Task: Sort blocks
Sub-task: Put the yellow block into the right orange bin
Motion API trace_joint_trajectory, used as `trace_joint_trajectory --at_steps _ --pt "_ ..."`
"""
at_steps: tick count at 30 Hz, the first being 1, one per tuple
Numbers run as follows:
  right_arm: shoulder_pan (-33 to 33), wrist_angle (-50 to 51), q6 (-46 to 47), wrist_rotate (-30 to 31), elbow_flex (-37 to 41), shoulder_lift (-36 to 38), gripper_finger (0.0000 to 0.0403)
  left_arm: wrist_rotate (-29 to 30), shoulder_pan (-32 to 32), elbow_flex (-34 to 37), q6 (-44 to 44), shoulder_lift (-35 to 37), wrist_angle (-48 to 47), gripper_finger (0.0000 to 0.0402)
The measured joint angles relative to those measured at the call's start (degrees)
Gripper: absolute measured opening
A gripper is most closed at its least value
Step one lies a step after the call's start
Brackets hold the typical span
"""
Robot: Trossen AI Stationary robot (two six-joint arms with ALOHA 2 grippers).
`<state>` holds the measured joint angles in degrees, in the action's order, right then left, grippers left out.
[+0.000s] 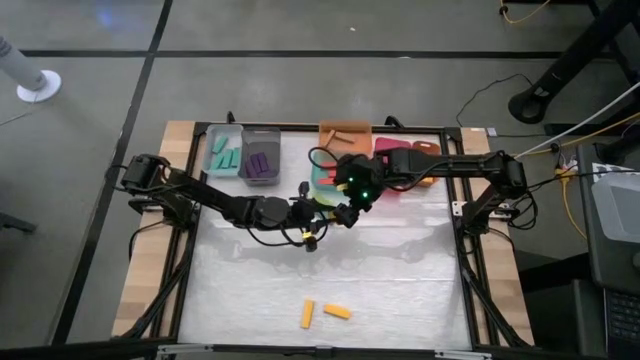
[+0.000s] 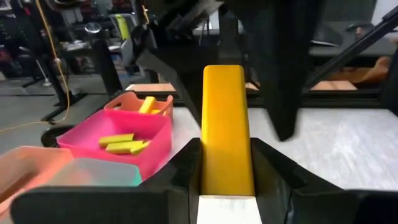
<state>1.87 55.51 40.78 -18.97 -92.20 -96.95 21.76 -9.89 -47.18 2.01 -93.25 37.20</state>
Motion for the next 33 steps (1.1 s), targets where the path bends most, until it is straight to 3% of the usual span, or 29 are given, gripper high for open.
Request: trace_joint_trajectory --at_steps 9,23,28,33 --pt "0.0 -3.4 1.4 -5.3 0.1 0.0 0.0239 0.6 -1.1 0.0 3.7 0.0 -0.6 0.0093" --pt "0.1 -3.1 3.6 -7.1 0.1 0.0 0.0068 5.3 -3.3 0.0 13.9 0.0 -0.5 0.0097" --pt "0.7 -3.3 4.0 -7.1 0.1 0.0 0.0067 6.4 -3.3 0.0 12.8 0.0 -0.6 0.0108" --pt "3.6 -1.7 2.1 -8.0 0.0 0.6 0.0079 12.0 -3.2 0.1 7.7 -0.1 -1.2 0.0164"
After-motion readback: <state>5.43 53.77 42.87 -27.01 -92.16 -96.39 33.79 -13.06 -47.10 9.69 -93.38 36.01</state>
